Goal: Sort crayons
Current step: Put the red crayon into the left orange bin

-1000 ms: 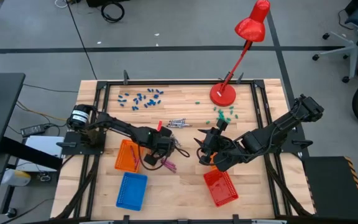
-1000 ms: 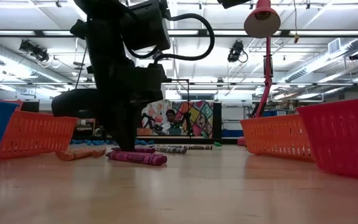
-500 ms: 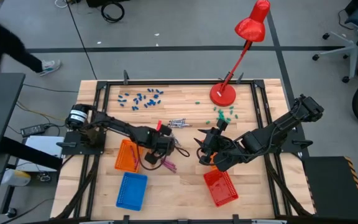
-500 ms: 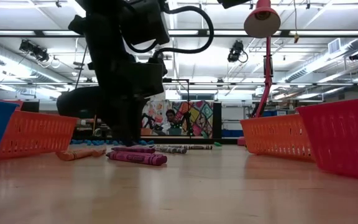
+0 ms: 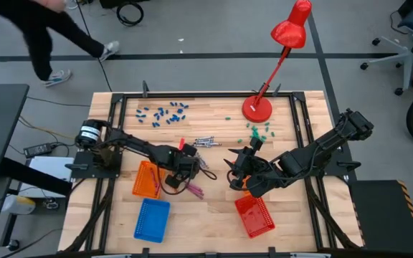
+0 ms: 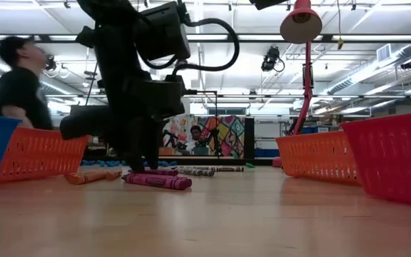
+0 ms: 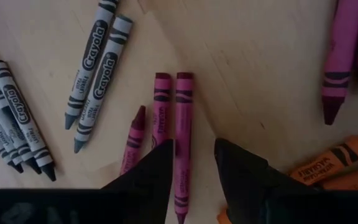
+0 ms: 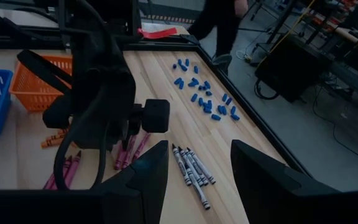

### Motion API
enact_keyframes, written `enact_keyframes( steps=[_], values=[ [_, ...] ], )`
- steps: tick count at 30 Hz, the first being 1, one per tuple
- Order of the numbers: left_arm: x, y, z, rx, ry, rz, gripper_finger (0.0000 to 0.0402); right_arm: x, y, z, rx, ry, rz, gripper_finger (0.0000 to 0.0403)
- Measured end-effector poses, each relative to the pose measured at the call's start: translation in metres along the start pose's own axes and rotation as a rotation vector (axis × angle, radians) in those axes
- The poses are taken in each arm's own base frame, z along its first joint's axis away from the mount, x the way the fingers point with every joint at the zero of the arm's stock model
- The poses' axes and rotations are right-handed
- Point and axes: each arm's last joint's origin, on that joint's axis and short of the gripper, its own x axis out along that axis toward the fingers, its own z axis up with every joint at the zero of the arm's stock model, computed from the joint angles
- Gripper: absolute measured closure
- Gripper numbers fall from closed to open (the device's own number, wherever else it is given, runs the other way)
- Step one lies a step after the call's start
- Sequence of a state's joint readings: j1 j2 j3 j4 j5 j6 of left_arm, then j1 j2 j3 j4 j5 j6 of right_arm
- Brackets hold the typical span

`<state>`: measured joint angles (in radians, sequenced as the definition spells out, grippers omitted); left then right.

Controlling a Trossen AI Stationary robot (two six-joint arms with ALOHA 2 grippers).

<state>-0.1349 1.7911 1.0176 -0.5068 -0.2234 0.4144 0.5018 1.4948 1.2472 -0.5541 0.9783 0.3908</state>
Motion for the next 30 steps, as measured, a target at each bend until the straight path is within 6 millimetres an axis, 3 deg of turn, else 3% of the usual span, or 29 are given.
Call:
enact_keyframes(
  steps=[17, 30],
  values=[
    [0.0024, 0.0013, -0.0015, -0.06, -0.054, -0.111, 0.0287, 0.0003, -0.0002, 0.0002, 0.001, 0.0, -0.001, 0.0225],
    [0.0029, 0.0011, -0.0009, 0.065, -0.082, -0.139, 0.0296, 0.0003, -0.0002, 0.0001, 0.001, 0.0, 0.0, 0.0225]
  ],
)
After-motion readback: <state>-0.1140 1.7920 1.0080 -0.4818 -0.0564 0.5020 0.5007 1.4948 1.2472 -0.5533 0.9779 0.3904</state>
